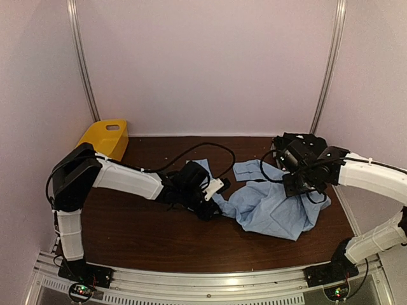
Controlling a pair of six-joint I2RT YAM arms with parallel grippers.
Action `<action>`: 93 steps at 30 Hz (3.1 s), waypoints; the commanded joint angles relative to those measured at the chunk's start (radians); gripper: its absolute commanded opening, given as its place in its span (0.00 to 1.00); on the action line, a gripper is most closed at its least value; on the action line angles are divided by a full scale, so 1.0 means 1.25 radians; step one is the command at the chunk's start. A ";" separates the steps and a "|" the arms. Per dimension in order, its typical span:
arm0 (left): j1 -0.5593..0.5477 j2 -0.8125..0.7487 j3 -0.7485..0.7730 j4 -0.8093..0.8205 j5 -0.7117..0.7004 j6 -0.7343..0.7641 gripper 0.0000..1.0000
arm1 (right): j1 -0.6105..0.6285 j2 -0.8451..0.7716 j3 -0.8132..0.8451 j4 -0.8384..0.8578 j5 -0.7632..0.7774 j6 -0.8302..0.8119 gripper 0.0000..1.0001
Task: Fold and stack the long sleeve shirts
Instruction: Pick up the crumpled shirt from the center of the board, then flatten out the crumpled shirt at the center of the board.
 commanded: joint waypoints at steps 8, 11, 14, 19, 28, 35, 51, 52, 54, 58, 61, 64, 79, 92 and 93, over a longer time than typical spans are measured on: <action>0.073 -0.152 -0.035 -0.012 -0.146 -0.031 0.00 | -0.058 -0.066 0.125 0.001 0.015 -0.082 0.11; 0.143 -0.287 -0.059 -0.042 -0.111 -0.078 0.00 | -0.062 -0.089 0.181 0.029 -0.043 -0.130 0.00; 0.191 -0.416 -0.033 -0.079 -0.098 -0.100 0.00 | -0.064 -0.102 0.246 0.089 -0.115 -0.176 0.00; 0.228 -0.548 0.096 -0.173 -0.126 -0.113 0.00 | -0.066 -0.088 0.372 0.146 -0.200 -0.226 0.00; 0.249 -0.662 0.264 -0.227 -0.160 -0.081 0.00 | -0.067 -0.073 0.474 0.231 -0.409 -0.270 0.00; 0.248 -0.681 0.318 -0.248 -0.156 -0.056 0.00 | -0.068 -0.064 0.475 0.226 -0.608 -0.291 0.00; 0.200 -0.542 0.357 -0.287 0.045 -0.069 0.00 | -0.264 0.108 0.492 0.104 -0.283 -0.297 0.00; 0.190 -0.524 0.363 -0.292 0.047 -0.067 0.00 | -0.281 0.144 0.508 0.105 -0.281 -0.301 0.03; 0.178 -0.491 0.374 -0.298 0.054 -0.072 0.00 | -0.286 0.218 0.542 0.100 -0.288 -0.303 0.18; 0.174 -0.434 0.382 -0.299 0.047 -0.094 0.00 | -0.252 0.274 0.513 0.147 -0.351 -0.286 0.67; 0.174 -0.396 0.403 -0.324 0.000 -0.106 0.00 | -0.173 0.219 0.408 0.229 -0.332 -0.270 0.88; 0.174 -0.352 0.444 -0.364 -0.042 -0.115 0.00 | -0.074 0.145 0.307 0.298 -0.279 -0.248 0.95; 0.208 -0.217 0.569 -0.423 -0.090 -0.144 0.00 | 0.273 0.101 0.056 0.366 -0.033 -0.042 0.94; 0.266 -0.341 0.447 -0.424 -0.106 -0.128 0.00 | 0.185 0.231 0.160 0.144 0.151 -0.072 0.38; 0.284 -0.358 0.439 -0.424 -0.106 -0.126 0.00 | 0.173 0.212 0.167 0.142 0.149 -0.092 0.28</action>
